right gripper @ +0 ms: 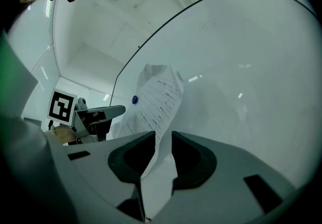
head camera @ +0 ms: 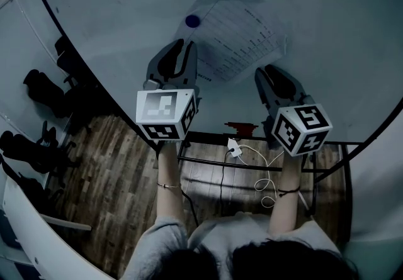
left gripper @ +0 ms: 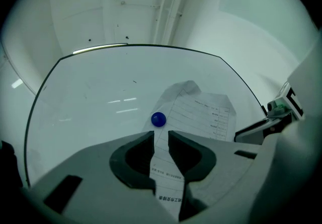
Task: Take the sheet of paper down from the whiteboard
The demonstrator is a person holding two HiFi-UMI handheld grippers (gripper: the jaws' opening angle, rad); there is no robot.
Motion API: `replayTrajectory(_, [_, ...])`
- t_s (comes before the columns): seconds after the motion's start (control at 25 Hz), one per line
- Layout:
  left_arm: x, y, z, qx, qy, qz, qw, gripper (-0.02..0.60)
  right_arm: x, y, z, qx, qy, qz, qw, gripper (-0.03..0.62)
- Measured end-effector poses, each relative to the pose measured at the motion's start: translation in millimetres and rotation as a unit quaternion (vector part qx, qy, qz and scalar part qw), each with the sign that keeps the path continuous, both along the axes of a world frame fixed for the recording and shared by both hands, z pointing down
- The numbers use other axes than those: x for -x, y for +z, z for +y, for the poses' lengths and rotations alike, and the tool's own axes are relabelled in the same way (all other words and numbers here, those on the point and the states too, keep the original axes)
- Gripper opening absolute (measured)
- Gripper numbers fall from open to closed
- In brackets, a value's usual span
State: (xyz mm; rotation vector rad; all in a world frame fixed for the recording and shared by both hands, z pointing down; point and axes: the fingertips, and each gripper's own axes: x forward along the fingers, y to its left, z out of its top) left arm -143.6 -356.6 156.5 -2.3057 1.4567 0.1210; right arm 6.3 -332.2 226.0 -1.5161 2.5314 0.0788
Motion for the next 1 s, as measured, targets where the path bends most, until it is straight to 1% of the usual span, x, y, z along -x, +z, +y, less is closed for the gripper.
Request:
replayTrajectory(0.08, [-1.2, -3.2, -4.6, -0.002, -0.002, -0.004, 1.0000, 0.088, -0.8, -1.7, -1.8, -0.002, 0.002, -0.002, 1.000, 0.082])
replayTrajectory(0.24, [-4.9, -12.1, -10.0, -0.015, -0.011, -0.016, 0.9997, 0.103, -0.8, -7.4, -3.6, -0.010, 0.008, -0.002, 1.000, 0.089])
replayTrajectory(0.44, [-7.8, -22.8, -13.6, -0.031, -0.007, -0.008, 0.9995, 0.130, -3.0, -13.8, -4.8, -0.018, 0.016, 0.000, 1.000, 0.089])
replayTrajectory(0.52, [-9.0, -24.0, -15.7, -0.032, -0.009, -0.011, 0.9994, 0.133, -3.3, -15.5, -5.7, -0.019, 0.018, 0.001, 1.000, 0.089])
replayTrajectory(0.72, [-15.4, -29.2, -19.7, -0.036, -0.018, -0.031, 0.9987, 0.134, -2.1, -21.3, -7.5, -0.018, 0.025, 0.002, 1.000, 0.087])
replayTrajectory(0.8, [-17.7, -34.0, -19.4, -0.044, -0.023, -0.037, 0.9981, 0.134, -1.0, -21.5, -8.8, -0.017, 0.028, 0.005, 0.999, 0.087])
replayTrajectory(1.0, [-21.1, -38.0, -20.6, -0.048, -0.025, -0.040, 0.9977, 0.133, 0.8, -22.3, -10.5, -0.015, 0.030, 0.001, 0.999, 0.079])
